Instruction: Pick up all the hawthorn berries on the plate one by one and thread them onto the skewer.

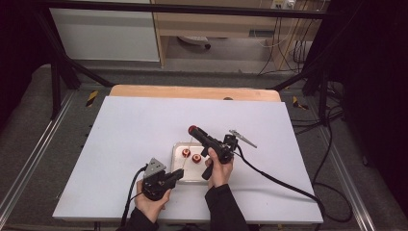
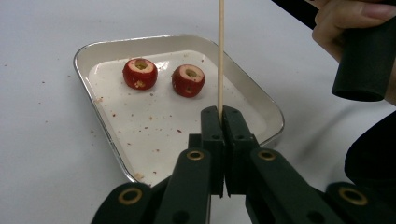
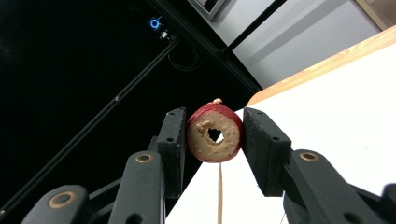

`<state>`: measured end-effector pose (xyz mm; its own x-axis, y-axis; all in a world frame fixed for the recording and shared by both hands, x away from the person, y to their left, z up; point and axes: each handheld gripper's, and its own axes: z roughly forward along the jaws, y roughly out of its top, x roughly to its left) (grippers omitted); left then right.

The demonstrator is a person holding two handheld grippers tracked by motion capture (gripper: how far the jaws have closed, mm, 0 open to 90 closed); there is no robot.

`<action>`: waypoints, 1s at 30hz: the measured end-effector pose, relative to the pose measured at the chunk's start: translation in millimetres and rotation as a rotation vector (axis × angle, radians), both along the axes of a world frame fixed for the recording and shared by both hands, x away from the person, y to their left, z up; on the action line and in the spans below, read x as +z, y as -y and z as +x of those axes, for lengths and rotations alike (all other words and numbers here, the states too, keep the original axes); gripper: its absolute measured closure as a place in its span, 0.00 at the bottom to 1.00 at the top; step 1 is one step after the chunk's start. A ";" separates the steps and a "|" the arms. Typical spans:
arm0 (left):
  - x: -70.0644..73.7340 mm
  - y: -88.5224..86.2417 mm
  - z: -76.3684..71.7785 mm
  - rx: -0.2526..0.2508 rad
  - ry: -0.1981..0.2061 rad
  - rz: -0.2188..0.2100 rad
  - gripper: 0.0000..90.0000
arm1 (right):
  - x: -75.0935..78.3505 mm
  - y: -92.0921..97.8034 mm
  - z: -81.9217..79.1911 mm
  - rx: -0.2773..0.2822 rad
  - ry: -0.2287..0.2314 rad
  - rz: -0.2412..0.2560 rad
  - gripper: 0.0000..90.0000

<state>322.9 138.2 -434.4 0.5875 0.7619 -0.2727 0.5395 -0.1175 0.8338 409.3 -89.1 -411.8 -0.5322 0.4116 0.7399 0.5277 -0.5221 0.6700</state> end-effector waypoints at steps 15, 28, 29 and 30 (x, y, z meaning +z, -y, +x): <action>3.7 6.2 2.0 0.026 -0.002 -0.061 0.98 | -4.8 -2.9 -1.4 0.002 -0.013 0.024 0.68; 8.1 8.8 11.1 0.045 0.010 -0.072 0.98 | -5.3 -3.8 -4.8 0.025 -0.020 0.021 0.68; 9.1 9.0 12.3 0.045 0.012 -0.066 0.98 | -6.2 -4.2 -5.3 0.031 -0.023 0.015 0.68; 9.9 9.4 13.6 0.043 0.014 -0.065 0.98 | -7.3 -4.4 -5.7 0.034 -0.023 0.015 0.68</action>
